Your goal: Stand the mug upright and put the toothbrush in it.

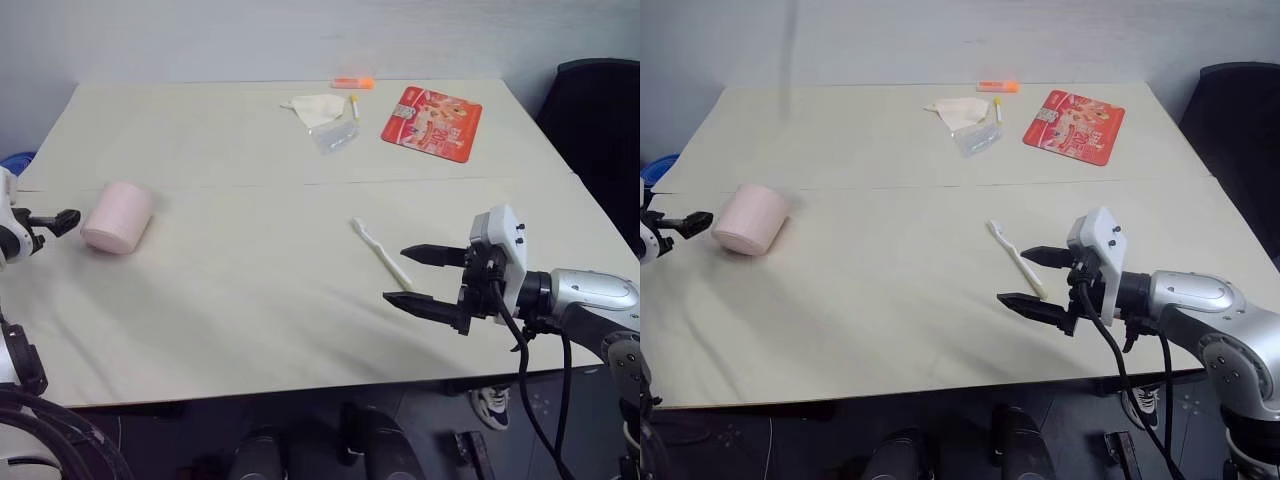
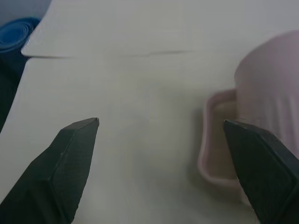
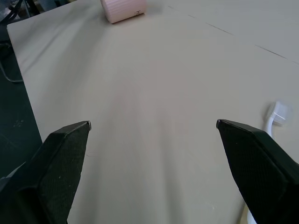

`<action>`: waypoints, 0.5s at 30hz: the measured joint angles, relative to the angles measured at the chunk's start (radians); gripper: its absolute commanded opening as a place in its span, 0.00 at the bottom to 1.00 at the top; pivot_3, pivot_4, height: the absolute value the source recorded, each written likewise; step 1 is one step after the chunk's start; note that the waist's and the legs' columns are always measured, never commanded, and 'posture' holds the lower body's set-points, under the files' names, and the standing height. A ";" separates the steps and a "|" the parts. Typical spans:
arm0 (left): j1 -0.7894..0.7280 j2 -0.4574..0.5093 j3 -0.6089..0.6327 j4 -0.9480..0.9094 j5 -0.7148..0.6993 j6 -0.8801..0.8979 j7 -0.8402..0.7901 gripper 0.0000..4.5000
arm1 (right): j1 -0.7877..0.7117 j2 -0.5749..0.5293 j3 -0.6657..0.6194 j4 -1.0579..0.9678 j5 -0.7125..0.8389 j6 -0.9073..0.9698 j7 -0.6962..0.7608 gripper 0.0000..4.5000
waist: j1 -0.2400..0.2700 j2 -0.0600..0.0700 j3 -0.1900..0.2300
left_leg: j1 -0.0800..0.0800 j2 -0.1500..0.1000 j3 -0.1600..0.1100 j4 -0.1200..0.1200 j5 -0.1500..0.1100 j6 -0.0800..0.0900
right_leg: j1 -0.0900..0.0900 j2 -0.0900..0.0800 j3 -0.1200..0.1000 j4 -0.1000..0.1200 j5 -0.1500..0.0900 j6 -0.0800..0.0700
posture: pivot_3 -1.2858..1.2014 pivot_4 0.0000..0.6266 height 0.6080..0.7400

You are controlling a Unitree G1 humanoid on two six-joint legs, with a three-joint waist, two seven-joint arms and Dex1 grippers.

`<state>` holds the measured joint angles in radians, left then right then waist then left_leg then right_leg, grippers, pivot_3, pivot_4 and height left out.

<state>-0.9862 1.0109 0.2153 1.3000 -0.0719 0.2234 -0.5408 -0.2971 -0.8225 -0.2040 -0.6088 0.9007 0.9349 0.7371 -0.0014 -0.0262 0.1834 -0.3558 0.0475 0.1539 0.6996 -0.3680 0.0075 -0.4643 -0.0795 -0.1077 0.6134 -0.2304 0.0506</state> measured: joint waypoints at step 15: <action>-0.026 -0.083 -0.007 0.009 0.032 0.049 0.022 1.00 | 0.007 0.000 0.000 0.003 -0.002 -0.016 -0.014 1.00 | -0.002 -0.001 0.000 | 0.001 0.000 0.001 0.001 0.000 0.000 | 0.000 0.000 0.001 0.002 0.000 0.000 | 0.52 0.24 1.00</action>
<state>-1.0118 0.9280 0.2082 1.3085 -0.0396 0.2720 -0.5186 -0.2899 -0.8226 -0.2036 -0.6055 0.8987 0.9194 0.7226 -0.0035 -0.0275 0.1829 -0.3549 0.0475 0.1546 0.7002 -0.3679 0.0075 -0.4642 -0.0795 -0.1067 0.6150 -0.2304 0.0506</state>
